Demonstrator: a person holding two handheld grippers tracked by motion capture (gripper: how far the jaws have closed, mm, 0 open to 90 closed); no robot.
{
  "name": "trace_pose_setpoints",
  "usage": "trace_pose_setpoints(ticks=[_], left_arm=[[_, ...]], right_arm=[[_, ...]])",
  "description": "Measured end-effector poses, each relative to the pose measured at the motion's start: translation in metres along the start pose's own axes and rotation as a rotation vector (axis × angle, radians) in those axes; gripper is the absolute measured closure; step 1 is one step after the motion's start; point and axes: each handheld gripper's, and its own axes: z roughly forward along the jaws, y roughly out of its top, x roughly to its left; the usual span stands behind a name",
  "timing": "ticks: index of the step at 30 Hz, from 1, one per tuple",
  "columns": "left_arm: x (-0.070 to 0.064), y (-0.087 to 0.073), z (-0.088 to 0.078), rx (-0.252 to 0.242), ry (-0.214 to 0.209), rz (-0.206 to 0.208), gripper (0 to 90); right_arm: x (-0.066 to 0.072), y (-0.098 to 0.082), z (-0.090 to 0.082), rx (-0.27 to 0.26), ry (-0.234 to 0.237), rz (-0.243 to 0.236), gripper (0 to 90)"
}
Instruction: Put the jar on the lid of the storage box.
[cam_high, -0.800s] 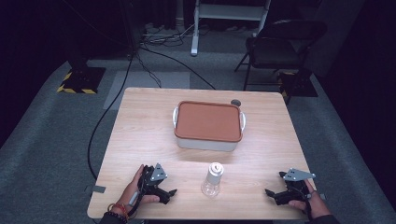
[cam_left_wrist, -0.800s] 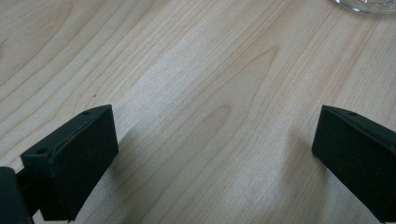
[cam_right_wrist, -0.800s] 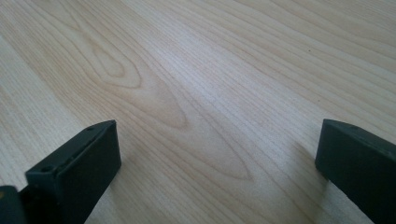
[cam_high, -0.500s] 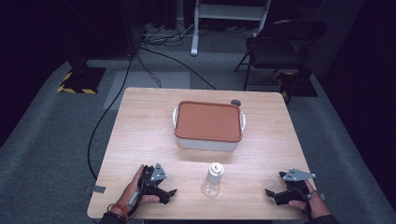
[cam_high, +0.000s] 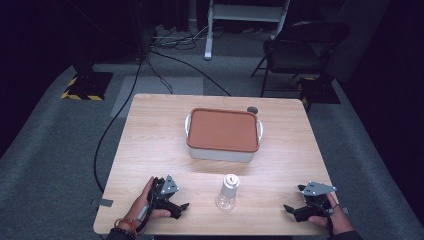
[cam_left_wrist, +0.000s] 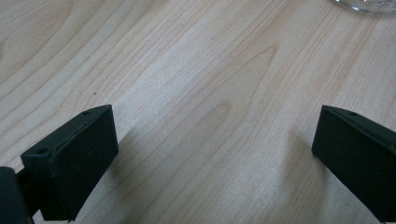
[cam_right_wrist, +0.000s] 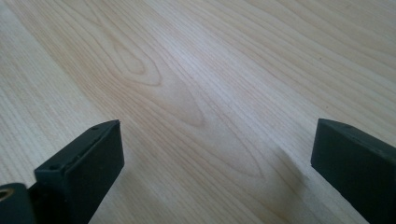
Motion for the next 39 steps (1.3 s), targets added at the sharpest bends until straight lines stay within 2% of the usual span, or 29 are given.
trace_pose_setpoints(ticks=[8, 19, 28, 39], left_arm=[[0.000, 0.000, 0.000, 0.000, 0.000, 0.000, 0.2], [0.000, 0.000, 0.000, 0.000, 0.000, 0.001, 0.2], [0.000, 0.000, 0.000, 0.000, 0.000, 0.001, 0.2], [0.000, 0.000, 0.000, 0.000, -0.001, 0.004, 0.2]], right_arm=[[0.011, 0.010, -0.002, -0.029, 0.024, -0.033, 2.8], [0.025, 0.022, -0.004, -0.063, 0.063, -0.052, 2.7], [0.043, 0.041, -0.002, -0.103, 0.114, -0.084, 2.6], [0.053, 0.056, 0.003, -0.125, 0.131, -0.105, 2.6]])
